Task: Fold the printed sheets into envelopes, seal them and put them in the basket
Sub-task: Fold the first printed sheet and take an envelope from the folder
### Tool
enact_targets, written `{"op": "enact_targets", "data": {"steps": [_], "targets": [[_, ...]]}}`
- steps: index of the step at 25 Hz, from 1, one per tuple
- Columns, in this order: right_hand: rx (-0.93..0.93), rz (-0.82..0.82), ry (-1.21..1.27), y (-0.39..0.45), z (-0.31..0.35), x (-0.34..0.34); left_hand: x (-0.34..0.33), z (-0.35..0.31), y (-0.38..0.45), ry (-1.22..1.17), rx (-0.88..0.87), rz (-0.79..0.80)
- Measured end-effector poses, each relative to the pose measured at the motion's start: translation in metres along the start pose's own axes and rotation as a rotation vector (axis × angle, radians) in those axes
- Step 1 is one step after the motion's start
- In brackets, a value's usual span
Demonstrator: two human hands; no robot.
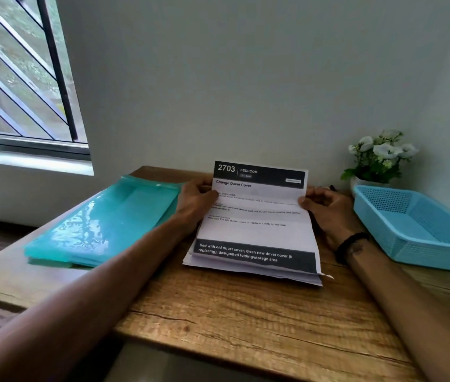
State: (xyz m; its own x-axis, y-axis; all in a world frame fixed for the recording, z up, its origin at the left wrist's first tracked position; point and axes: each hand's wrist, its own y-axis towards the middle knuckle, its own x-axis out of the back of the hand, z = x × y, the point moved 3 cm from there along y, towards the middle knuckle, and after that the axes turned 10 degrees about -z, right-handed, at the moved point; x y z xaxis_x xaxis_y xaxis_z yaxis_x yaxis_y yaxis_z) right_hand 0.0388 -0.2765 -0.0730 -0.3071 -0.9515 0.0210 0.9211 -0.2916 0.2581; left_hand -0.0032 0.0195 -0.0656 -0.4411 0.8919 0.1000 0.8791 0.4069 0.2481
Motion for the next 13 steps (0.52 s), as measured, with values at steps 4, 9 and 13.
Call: {"op": "enact_targets", "data": {"steps": [4,9,13], "targets": [[-0.047,0.000,0.077,0.005,-0.003,0.002,0.000,-0.003,0.000,-0.052,0.070,0.010],[-0.089,-0.029,0.153,0.012,-0.006,0.003,0.000,-0.006,0.002,-0.084,0.086,0.008],[-0.157,-0.026,0.236,0.015,-0.008,0.003,0.000,-0.013,0.003,-0.169,0.129,-0.015]]}}
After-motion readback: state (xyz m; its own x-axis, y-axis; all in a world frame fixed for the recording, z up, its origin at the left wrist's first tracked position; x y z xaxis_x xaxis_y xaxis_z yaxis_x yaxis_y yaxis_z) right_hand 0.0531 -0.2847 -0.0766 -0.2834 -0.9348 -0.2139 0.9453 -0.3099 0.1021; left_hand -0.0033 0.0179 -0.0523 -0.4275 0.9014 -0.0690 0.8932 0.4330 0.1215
